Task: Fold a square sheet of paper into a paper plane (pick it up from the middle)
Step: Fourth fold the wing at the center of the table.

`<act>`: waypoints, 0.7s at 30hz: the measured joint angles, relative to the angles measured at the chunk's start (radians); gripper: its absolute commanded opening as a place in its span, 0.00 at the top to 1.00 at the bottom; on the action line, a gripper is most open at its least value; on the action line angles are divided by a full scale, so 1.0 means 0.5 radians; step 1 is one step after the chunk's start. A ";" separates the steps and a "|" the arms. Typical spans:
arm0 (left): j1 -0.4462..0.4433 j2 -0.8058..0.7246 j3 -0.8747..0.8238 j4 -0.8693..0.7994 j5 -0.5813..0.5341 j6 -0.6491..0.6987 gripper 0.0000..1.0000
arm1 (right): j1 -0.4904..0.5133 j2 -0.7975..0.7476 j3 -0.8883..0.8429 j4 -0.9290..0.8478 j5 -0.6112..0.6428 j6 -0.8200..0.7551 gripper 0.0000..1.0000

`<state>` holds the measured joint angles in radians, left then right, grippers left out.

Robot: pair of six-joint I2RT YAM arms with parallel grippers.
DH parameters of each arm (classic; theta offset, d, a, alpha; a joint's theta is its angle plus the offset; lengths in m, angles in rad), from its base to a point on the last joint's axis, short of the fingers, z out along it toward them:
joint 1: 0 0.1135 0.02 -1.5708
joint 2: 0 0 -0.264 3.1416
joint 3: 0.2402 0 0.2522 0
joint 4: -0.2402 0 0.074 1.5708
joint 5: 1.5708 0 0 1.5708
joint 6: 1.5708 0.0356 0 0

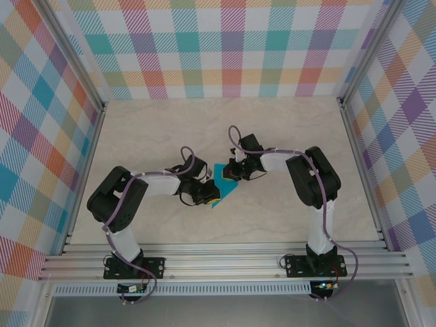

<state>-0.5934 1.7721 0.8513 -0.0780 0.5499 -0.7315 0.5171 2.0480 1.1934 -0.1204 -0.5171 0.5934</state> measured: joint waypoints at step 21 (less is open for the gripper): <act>0.000 -0.329 -0.200 -0.407 -0.040 0.201 0.90 | 0.000 0.000 0.000 0.000 0.000 -0.002 0.99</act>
<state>-0.5934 1.6077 0.7513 -0.2813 0.5301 -0.6312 0.5171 2.0480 1.1934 -0.1204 -0.5171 0.5926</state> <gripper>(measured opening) 0.082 0.045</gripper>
